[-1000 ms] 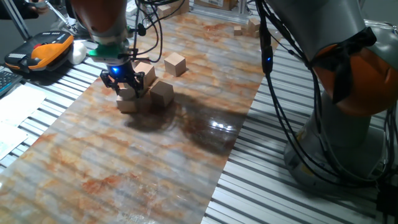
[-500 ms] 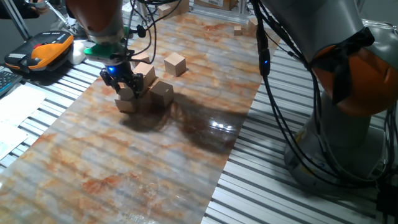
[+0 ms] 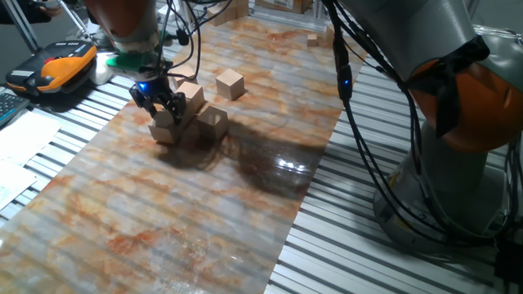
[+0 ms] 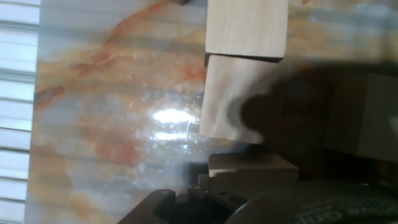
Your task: Stack the blocks into a pyramid shape
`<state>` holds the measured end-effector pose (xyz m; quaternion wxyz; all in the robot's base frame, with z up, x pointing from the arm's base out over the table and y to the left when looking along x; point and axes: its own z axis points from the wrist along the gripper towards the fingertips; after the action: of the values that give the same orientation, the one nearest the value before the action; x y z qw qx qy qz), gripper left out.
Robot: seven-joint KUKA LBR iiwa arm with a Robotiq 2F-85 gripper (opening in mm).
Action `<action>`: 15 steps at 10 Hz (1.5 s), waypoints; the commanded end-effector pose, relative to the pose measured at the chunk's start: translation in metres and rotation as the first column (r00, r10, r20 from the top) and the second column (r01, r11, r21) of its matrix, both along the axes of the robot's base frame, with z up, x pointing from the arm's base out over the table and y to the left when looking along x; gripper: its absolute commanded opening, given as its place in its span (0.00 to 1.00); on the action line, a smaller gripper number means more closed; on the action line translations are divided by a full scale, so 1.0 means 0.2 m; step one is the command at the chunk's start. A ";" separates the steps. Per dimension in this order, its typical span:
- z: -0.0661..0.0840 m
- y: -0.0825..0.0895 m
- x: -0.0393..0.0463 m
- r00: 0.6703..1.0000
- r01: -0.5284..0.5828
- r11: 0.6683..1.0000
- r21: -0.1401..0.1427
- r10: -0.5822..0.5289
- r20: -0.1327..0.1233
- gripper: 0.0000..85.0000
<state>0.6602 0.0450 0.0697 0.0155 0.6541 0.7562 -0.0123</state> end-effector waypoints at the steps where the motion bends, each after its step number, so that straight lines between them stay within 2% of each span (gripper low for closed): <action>1: 0.00 0.00 0.004 1.000 0.011 1.000 -0.001 -0.011 -0.003 0.00; 2: -0.01 0.00 0.008 0.999 0.045 0.999 -0.001 -0.045 -0.010 0.00; 3: -0.01 0.00 0.013 0.996 0.086 0.996 0.010 -0.086 -0.012 0.00; 7: -0.01 0.00 0.017 0.994 0.103 0.995 0.003 -0.103 -0.020 0.00; 10: -0.01 -0.02 0.030 0.991 0.132 0.991 0.012 -0.132 -0.022 0.00; 15: -0.02 -0.02 0.045 0.991 0.129 0.992 0.000 -0.129 -0.029 0.00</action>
<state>0.6692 0.0410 0.0661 0.0029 0.7015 0.7123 -0.0219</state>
